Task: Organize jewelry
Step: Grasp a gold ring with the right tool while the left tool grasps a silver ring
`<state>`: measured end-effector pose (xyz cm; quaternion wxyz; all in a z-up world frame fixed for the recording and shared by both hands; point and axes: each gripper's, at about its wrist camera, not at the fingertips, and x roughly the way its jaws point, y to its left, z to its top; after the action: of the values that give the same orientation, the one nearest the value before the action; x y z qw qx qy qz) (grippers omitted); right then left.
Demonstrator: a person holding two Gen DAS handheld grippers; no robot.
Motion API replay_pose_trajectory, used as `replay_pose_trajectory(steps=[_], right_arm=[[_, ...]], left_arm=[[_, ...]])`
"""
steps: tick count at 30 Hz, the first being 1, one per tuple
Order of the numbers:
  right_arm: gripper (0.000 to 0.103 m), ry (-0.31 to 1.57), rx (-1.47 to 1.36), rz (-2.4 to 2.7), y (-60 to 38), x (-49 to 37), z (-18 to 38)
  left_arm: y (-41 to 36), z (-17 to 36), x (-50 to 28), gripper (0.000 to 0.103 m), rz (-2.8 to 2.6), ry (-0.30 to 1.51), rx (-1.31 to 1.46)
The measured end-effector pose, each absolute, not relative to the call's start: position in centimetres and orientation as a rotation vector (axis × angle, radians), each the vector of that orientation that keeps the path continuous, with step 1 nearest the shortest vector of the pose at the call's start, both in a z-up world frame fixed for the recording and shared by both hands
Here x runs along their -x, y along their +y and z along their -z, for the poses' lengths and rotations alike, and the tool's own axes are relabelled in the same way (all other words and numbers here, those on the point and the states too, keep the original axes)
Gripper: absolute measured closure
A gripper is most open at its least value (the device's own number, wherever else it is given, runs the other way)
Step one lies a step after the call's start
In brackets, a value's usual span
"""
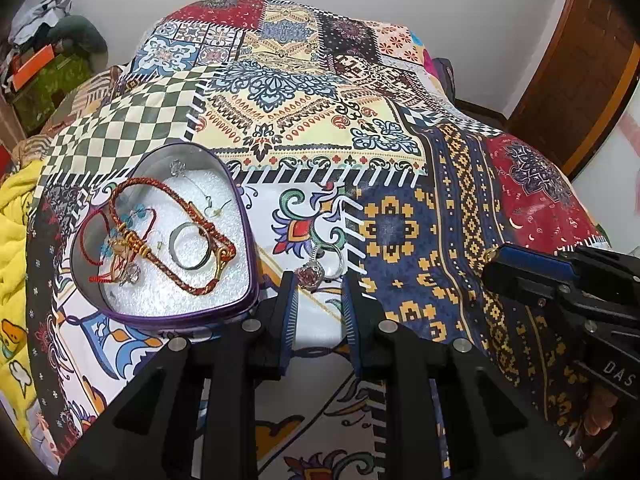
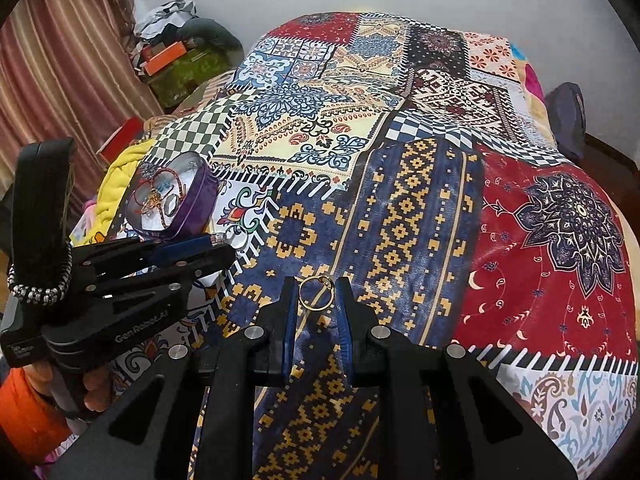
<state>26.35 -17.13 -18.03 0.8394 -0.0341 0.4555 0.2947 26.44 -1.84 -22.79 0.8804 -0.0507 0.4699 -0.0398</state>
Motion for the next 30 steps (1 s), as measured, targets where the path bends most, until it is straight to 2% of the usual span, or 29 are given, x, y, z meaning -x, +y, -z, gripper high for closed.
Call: replay_pose_trajectory(steps=[4, 8, 19, 30], right_arm=[[0.086, 0.961, 0.064, -0.623, -17.2, -26.4, 18.0], [0.086, 0.959, 0.067, -0.619, -17.3, -26.3, 17.9], [0.086, 0.922, 0.085, -0.618, -17.0, -25.4, 16.0], [0.086, 0.835, 0.096, -0.646, -14.7, -24.1, 12.5]], left_arm=[[-2.3, 22.9, -26.8, 0.081, 0.076, 0.974, 0.092], [-2.3, 23.0, -27.2, 0.093, 0.059, 0.966, 0.097], [-2.0, 21.6, -25.1, 0.093, 0.087, 0.945, 0.104], [0.6, 16.4, -21.7, 0.093, 0.079, 0.832, 0.123]])
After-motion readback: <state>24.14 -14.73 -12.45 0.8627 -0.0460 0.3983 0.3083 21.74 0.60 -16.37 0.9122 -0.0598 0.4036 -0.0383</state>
